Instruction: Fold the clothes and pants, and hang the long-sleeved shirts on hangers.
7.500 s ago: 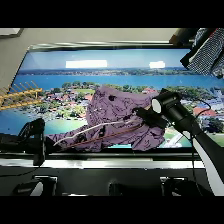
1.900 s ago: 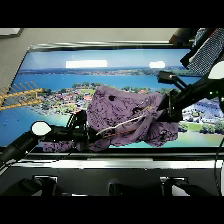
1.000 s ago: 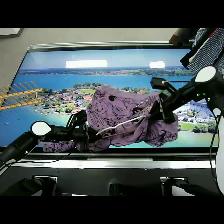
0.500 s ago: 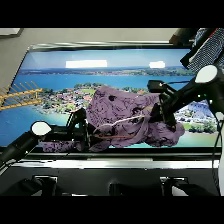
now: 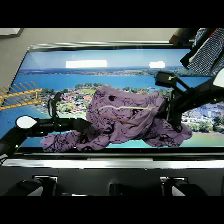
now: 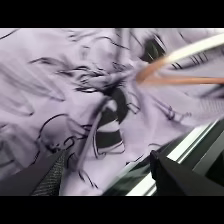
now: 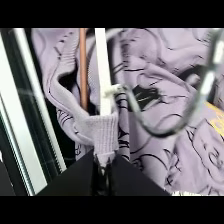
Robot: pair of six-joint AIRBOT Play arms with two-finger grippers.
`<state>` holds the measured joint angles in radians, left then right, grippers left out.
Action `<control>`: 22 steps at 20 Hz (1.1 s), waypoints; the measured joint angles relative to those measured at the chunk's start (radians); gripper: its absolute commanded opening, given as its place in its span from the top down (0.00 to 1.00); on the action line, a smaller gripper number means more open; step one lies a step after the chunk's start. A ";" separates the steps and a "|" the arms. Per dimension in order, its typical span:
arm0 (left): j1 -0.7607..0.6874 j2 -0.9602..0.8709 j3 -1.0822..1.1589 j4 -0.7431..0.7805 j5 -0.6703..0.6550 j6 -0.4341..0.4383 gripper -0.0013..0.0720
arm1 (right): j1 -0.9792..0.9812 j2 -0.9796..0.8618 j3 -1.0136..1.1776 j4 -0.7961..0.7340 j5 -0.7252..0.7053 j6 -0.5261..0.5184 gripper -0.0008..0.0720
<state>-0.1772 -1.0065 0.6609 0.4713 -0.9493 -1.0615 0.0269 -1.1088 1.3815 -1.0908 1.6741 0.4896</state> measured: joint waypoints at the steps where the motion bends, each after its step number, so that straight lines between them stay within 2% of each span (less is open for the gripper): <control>1: 0.013 0.000 0.002 0.000 -0.011 -0.048 0.15 | 0.000 0.010 0.000 -0.003 -0.005 0.029 0.94; 5: -0.064 -0.009 0.060 0.090 -0.016 -0.277 0.15 | 0.001 0.028 0.000 -0.013 -0.027 0.145 0.94; 9: -0.251 -0.072 0.232 0.429 0.014 -0.661 0.15 | 0.001 0.032 0.000 -0.019 -0.045 0.227 0.94; 12: -0.361 -0.177 0.395 0.605 0.026 -0.860 0.15 | 0.001 0.034 0.000 -0.020 -0.049 0.251 0.94; 16: -0.455 -0.346 0.585 0.697 0.030 -0.965 0.15 | 0.001 0.034 0.000 -0.021 -0.055 0.277 0.94; 22: -0.518 -0.514 0.710 0.738 0.034 -1.007 0.17 | 0.001 0.034 0.000 -0.027 -0.066 0.301 0.94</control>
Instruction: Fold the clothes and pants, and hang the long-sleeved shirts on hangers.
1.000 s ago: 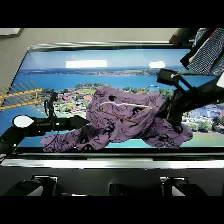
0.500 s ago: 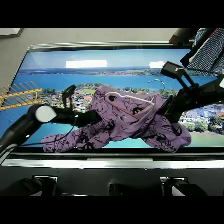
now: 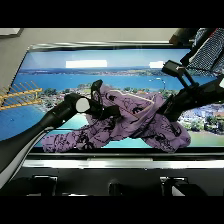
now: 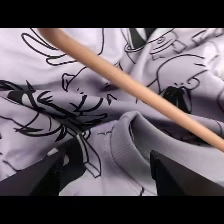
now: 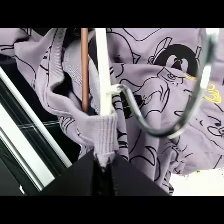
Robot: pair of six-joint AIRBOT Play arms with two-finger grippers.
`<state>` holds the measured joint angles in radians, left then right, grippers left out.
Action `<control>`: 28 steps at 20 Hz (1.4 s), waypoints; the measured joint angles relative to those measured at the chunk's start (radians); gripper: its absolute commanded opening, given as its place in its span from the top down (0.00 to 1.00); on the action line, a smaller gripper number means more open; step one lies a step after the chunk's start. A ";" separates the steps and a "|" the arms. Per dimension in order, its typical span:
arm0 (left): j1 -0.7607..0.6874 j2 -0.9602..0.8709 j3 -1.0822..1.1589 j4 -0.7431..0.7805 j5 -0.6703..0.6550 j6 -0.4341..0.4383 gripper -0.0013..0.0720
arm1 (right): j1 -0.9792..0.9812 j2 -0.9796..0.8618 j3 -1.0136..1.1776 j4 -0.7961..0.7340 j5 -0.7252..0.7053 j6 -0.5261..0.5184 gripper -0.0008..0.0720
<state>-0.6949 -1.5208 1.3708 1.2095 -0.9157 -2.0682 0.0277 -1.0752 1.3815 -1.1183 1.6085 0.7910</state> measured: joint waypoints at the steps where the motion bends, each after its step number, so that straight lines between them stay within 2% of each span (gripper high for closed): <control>1: -0.004 -0.015 0.007 0.004 0.003 -0.001 0.17 | 0.000 0.000 0.000 0.000 -0.005 0.006 0.94; 4: -0.013 -0.043 0.018 0.009 0.024 -0.005 0.18 | 0.000 0.000 0.000 0.000 -0.013 0.016 0.94; 5: -0.015 -0.048 0.020 0.009 0.029 -0.005 0.32 | 0.000 0.000 0.000 -0.001 -0.013 0.016 0.94; 6: -0.016 -0.052 0.021 0.009 0.034 -0.008 0.40 | 0.000 0.000 0.000 -0.001 -0.014 0.016 0.94; 8: -0.019 -0.059 0.023 0.010 0.042 -0.007 0.40 | 0.000 0.000 0.000 -0.001 -0.016 0.020 0.94; 9: -0.021 -0.063 0.024 0.009 0.046 -0.006 0.47 | 0.000 0.000 0.000 -0.001 -0.017 0.021 0.94; 11: -0.025 -0.071 0.024 0.002 0.048 -0.003 0.52 | 0.000 0.000 0.000 -0.002 -0.017 0.025 0.94; 12: -0.028 -0.074 0.024 -0.003 0.049 -0.003 0.67 | 0.000 0.000 0.000 -0.002 -0.017 0.028 0.94; 15: -0.035 -0.078 0.024 -0.008 0.056 0.000 0.89 | 0.000 0.000 0.000 -0.002 -0.018 0.034 0.94; 16: -0.037 -0.079 0.024 -0.010 0.056 0.000 0.94 | 0.000 0.000 0.000 -0.002 -0.018 0.034 0.94; 24: -0.019 -0.050 0.025 0.018 0.055 0.003 0.94 | 0.000 0.002 0.000 -0.013 0.051 0.078 0.94; 28: 0.016 -0.021 0.025 0.061 -0.003 0.003 0.94 | 0.000 0.006 0.000 -0.042 0.090 0.116 0.94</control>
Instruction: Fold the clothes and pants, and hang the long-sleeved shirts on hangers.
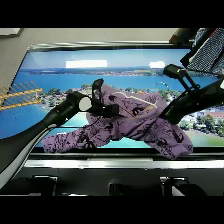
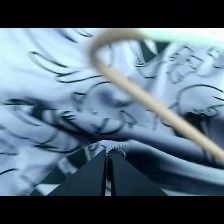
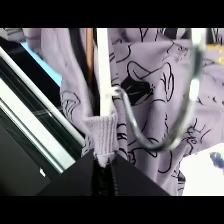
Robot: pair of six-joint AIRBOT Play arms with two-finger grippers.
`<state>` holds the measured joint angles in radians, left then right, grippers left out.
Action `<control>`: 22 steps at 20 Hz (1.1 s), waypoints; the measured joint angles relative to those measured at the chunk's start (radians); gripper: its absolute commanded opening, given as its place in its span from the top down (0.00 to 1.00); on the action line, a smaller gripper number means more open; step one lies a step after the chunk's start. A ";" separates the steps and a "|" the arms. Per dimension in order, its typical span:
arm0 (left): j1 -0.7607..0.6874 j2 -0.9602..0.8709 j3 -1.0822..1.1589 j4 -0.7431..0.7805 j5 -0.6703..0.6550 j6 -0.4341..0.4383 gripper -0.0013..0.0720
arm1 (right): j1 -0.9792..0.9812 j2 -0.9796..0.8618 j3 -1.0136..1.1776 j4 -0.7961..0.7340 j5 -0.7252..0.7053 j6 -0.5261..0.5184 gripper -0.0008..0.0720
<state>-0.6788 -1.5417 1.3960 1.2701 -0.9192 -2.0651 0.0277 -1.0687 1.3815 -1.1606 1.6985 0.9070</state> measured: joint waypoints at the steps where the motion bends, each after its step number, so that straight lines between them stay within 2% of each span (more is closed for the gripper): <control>1: 0.005 0.005 0.000 0.010 -0.008 0.000 0.95 | 0.000 0.001 0.000 -0.003 0.010 0.005 0.94; 6: 0.034 0.014 0.000 0.044 -0.014 0.000 0.94 | 0.000 0.007 0.000 -0.014 0.063 0.020 0.94; 22: 0.074 0.017 0.010 0.066 0.184 0.006 0.94 | 0.000 -0.007 -0.014 0.047 0.101 0.022 0.94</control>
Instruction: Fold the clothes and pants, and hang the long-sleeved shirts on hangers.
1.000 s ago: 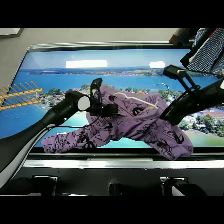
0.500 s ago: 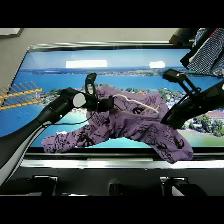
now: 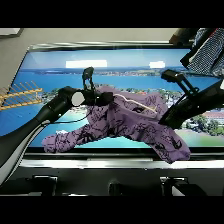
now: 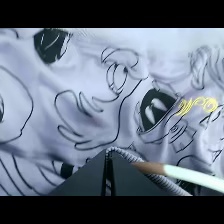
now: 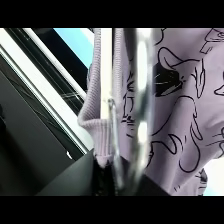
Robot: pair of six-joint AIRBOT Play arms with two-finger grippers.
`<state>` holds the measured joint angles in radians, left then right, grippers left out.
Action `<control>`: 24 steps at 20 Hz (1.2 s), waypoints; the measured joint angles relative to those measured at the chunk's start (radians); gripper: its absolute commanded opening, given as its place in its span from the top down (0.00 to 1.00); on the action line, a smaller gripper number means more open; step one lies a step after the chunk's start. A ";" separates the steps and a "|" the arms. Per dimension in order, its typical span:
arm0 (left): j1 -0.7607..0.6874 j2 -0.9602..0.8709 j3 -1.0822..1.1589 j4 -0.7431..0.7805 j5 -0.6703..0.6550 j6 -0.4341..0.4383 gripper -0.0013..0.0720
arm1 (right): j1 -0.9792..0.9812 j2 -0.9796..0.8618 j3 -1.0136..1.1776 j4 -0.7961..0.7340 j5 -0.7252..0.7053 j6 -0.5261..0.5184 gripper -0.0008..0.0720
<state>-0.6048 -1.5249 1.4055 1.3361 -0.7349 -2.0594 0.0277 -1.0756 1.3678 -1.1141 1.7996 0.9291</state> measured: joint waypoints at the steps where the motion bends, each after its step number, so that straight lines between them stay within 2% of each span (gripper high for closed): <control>1: 0.001 0.000 0.003 0.001 0.008 0.006 0.94 | 0.000 -0.003 -0.011 0.002 -0.002 0.000 0.94; 14: 0.017 0.000 0.082 0.001 0.045 0.070 0.94 | 0.002 -0.015 -0.123 0.013 -0.061 -0.003 0.94; 19: 0.005 0.001 0.153 0.002 0.046 0.093 0.94 | 0.024 -0.068 -0.125 0.051 -0.150 -0.023 0.94; 24: -0.001 0.013 0.240 -0.014 -0.007 0.157 0.94 | 0.201 -0.138 -0.125 0.018 -0.298 -0.044 0.94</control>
<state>-0.6060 -1.5116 1.6459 1.3220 -0.7418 -1.9022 0.2283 -1.2137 1.2427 -1.0966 1.5017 0.8848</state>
